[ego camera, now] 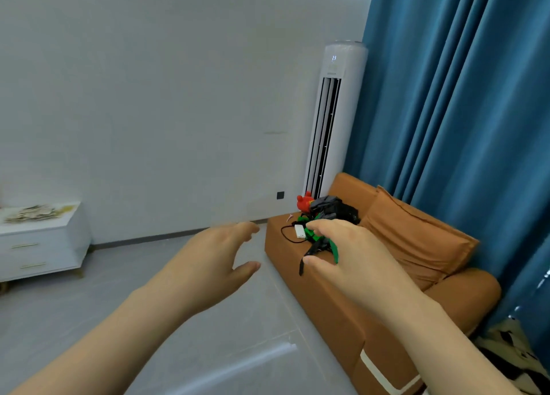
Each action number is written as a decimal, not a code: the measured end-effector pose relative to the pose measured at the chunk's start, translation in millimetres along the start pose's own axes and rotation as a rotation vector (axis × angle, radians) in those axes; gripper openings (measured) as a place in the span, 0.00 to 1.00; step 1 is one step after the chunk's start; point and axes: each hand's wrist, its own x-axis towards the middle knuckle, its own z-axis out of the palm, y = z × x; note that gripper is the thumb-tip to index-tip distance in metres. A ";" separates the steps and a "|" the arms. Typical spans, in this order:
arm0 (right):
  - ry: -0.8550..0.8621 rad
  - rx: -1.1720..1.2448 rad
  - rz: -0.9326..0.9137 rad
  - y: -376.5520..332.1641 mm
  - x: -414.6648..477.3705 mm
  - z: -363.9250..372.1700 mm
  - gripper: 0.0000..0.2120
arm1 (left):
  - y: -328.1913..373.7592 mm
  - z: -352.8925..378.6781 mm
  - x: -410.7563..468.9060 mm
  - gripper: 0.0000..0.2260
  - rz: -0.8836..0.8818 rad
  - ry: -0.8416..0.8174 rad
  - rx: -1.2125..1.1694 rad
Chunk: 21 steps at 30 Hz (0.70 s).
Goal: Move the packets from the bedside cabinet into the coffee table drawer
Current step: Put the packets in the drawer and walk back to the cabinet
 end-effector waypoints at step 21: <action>-0.160 0.113 -0.242 -13.9 347.7 165.1 0.24 | -272.1 32.9 182.1 0.22 -0.296 0.032 0.115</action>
